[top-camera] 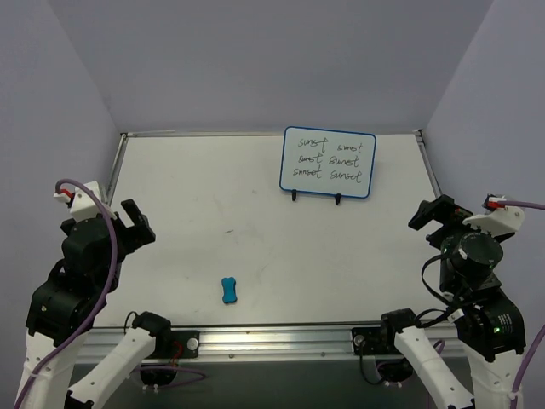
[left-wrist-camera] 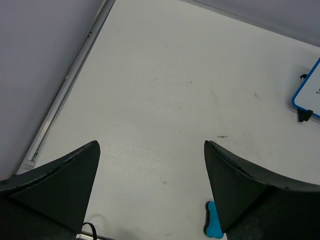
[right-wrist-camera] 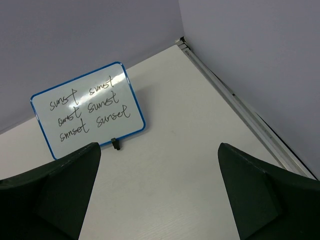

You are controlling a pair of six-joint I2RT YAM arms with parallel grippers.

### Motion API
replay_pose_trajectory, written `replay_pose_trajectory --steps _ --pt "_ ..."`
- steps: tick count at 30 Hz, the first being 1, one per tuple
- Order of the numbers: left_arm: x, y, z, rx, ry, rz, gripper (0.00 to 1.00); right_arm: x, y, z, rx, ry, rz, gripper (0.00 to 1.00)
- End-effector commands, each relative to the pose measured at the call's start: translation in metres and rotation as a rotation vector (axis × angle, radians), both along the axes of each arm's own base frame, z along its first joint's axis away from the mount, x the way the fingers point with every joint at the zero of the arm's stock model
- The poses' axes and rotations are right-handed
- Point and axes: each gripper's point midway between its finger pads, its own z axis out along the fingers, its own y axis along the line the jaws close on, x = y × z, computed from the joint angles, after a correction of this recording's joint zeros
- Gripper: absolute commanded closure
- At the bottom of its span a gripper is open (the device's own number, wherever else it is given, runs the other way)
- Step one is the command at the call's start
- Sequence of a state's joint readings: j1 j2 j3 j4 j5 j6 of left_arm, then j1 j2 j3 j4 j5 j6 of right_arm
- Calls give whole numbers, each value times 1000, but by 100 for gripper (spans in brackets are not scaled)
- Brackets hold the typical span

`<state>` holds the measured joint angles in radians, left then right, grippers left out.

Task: Erase the whiteboard

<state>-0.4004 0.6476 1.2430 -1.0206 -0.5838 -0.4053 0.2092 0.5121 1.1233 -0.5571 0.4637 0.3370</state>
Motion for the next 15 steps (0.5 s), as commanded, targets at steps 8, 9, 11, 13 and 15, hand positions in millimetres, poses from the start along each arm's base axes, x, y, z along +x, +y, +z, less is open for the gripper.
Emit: replay_pose_trajectory --steps 8,9,11,13,15 --pt "10 -14 7 -77 8 -12 6 13 7 6 48 -49 16 0" --pt "13 -23 4 -101 17 -43 6 16 11 3 54 -44 34 0" --pt "22 -35 -16 -142 74 -52 6 25 25 1 74 -51 102 0" --pt "37 -60 -39 -225 145 -89 6 33 36 -8 103 -34 147 0" --pt "50 -88 -80 -279 247 -145 6 37 39 -14 128 -24 147 0"
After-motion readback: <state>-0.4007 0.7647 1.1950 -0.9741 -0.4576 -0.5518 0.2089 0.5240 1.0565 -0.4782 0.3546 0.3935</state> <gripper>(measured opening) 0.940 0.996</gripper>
